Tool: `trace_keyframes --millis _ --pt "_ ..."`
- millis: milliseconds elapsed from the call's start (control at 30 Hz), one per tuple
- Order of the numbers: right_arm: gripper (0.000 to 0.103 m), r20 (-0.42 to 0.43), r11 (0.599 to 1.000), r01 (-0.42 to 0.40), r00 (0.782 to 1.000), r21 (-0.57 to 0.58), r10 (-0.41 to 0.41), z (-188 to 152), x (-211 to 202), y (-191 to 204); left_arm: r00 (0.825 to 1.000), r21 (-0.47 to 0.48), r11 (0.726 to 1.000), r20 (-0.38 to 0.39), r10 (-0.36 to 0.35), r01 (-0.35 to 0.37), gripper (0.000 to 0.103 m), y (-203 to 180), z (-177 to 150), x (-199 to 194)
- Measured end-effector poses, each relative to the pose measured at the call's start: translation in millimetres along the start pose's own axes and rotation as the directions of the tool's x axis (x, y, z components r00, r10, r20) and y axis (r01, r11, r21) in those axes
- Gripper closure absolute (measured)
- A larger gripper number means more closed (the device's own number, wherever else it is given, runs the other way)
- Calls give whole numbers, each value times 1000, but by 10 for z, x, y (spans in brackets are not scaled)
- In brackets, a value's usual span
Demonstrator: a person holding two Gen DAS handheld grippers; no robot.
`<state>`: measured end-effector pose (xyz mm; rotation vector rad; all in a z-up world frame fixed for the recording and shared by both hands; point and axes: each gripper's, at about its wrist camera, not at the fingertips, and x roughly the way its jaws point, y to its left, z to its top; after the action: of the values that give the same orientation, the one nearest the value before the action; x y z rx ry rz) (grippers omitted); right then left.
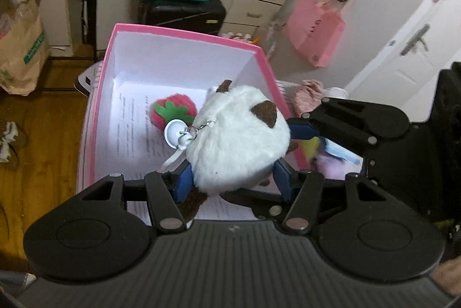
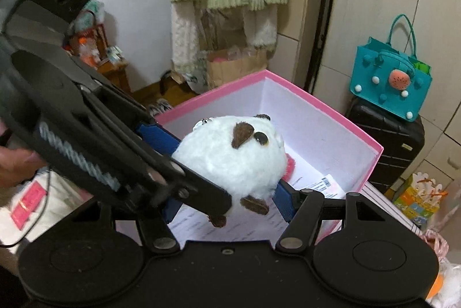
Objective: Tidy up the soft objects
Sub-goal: 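Carry the cat plush with the left tool over the pink box, then open the left tool to release the cat plush into the box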
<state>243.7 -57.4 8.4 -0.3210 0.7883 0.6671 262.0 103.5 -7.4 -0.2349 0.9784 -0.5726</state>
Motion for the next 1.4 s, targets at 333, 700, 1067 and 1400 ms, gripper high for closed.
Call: trace_keyframes --millis 333,700,1067,1400 --pt "33 -117 992 -3 993 -124 -11 69 266 -59 993 -97 995 -109 -33 23 46 225 164 365" --pt "33 -297 963 5 951 -269 -88 198 608 6 972 -227 974 -226 -62 10 48 434 182 814" --pt "32 -289 956 88 942 -279 -171 91 587 63 962 -225 972 -243 -122 67 54 422 161 953" --pt "31 -163 985 137 975 -108 -154 60 107 -39 993 -62 998 -120 -22 15 45 152 142 414"
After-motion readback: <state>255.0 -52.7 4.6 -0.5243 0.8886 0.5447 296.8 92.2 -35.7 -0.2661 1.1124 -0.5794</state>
